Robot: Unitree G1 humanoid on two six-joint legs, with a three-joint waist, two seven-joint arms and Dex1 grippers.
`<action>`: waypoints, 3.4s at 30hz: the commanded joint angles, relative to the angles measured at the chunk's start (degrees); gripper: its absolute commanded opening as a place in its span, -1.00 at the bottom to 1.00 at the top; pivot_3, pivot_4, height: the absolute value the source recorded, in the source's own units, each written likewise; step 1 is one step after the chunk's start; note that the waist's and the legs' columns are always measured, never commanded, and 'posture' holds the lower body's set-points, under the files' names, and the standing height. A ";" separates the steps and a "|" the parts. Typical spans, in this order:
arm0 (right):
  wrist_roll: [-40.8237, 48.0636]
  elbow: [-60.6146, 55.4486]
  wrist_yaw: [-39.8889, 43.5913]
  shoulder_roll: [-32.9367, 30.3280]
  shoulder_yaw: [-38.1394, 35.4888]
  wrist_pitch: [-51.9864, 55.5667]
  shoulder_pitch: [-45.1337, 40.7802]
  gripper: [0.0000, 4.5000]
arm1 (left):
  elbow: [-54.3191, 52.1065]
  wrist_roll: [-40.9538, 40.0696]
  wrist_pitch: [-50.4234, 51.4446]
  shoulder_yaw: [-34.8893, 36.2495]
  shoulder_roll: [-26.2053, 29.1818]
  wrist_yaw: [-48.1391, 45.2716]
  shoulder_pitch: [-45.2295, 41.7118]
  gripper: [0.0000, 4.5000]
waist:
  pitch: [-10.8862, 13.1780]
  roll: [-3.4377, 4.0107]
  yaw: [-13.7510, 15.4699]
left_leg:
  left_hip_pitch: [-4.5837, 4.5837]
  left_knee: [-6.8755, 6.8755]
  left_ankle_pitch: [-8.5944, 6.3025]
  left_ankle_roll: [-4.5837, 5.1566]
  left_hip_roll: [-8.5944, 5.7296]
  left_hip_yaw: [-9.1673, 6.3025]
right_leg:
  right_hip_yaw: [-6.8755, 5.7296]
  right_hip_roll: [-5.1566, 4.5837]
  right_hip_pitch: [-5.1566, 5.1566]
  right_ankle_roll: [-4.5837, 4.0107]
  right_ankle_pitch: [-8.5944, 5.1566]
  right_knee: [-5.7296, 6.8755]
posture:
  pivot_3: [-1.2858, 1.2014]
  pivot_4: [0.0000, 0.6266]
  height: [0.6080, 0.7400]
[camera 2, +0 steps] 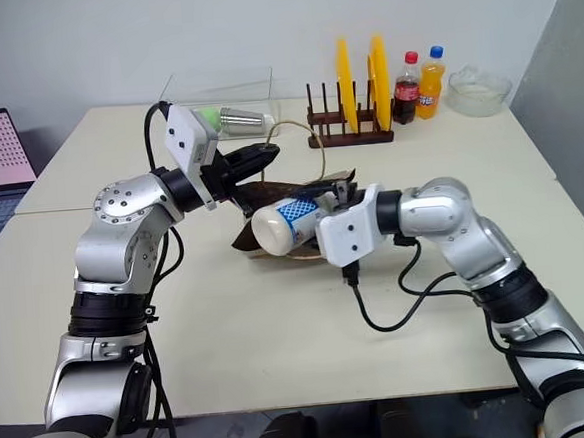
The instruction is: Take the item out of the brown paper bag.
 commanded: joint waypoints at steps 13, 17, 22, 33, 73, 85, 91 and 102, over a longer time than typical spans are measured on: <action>-10.72 16.01 -9.63 -13.24 -10.25 2.89 7.42 0.35 | -0.42 0.35 -2.22 -0.69 -0.31 -1.58 -1.37 -1.00 | 0.02 0.02 0.09 | 0.03 -0.01 -0.04 0.09 0.00 0.29 | 0.19 -0.01 0.00 -0.01 0.00 -0.02 | 0.03 -0.52 1.00; -11.11 25.06 -6.09 -12.09 -7.26 8.05 6.58 0.35 | -0.34 0.58 -2.59 -0.92 -0.52 -1.67 -1.49 -1.00 | 0.03 0.01 -0.42 | 0.11 -0.03 -0.04 0.10 0.04 0.43 | 0.30 0.01 -0.03 -0.01 0.00 0.05 | 0.03 -0.52 1.00; -12.93 31.68 -3.80 -11.56 -3.48 7.98 3.53 0.35 | -0.62 0.46 -2.87 -0.75 -0.23 -1.67 -1.06 -1.00 | 0.03 0.02 -0.68 | 0.12 -0.02 -0.05 0.13 0.04 0.44 | 0.32 0.01 -0.02 0.00 0.00 0.06 | 0.03 -0.52 1.00; -13.29 36.81 -0.92 -10.62 -0.93 8.41 -0.36 0.99 | -1.27 0.48 -3.09 -0.49 0.45 -1.73 -0.27 -1.00 | 0.03 0.02 -0.78 | 0.14 -0.01 -0.04 0.09 0.03 0.40 | 0.30 0.01 0.01 0.00 0.00 0.05 | 0.03 -0.52 1.00; 17.78 -34.80 -27.69 14.23 -14.26 47.26 28.17 1.00 | 18.09 6.14 -16.08 0.99 7.60 -6.83 -13.19 0.99 | 0.02 0.01 -0.11 | 0.07 0.03 -0.03 0.07 0.00 0.09 | 0.11 0.01 -0.02 0.27 -0.17 0.15 | 0.03 -0.52 1.00; 18.67 -32.74 -27.96 12.44 -15.97 43.69 28.02 1.00 | 0.54 8.06 -21.36 10.36 10.51 8.56 2.41 0.99 | 0.02 0.01 -0.19 | 0.11 -0.01 -0.03 0.08 0.02 0.09 | 0.12 0.00 -0.01 0.27 -0.17 0.14 | 0.03 -0.52 1.00; 18.83 -33.66 -30.27 13.64 -18.02 41.00 31.19 1.00 | -21.21 4.32 -0.24 13.81 0.41 22.78 24.41 0.99 | -0.03 0.03 -0.04 | 0.12 -0.02 -0.04 0.08 0.03 0.08 | 0.12 -0.03 0.06 0.29 -0.18 0.08 | 0.03 -0.52 1.00; 11.12 -27.87 -37.23 17.63 -17.96 28.30 40.11 1.00 | -35.00 10.82 3.52 5.17 -13.24 35.99 41.04 0.99 | -0.10 -0.04 0.38 | 0.30 -0.02 -0.03 0.08 0.02 0.09 | 0.13 0.02 0.21 0.32 -0.21 0.05 | 0.03 -0.52 1.00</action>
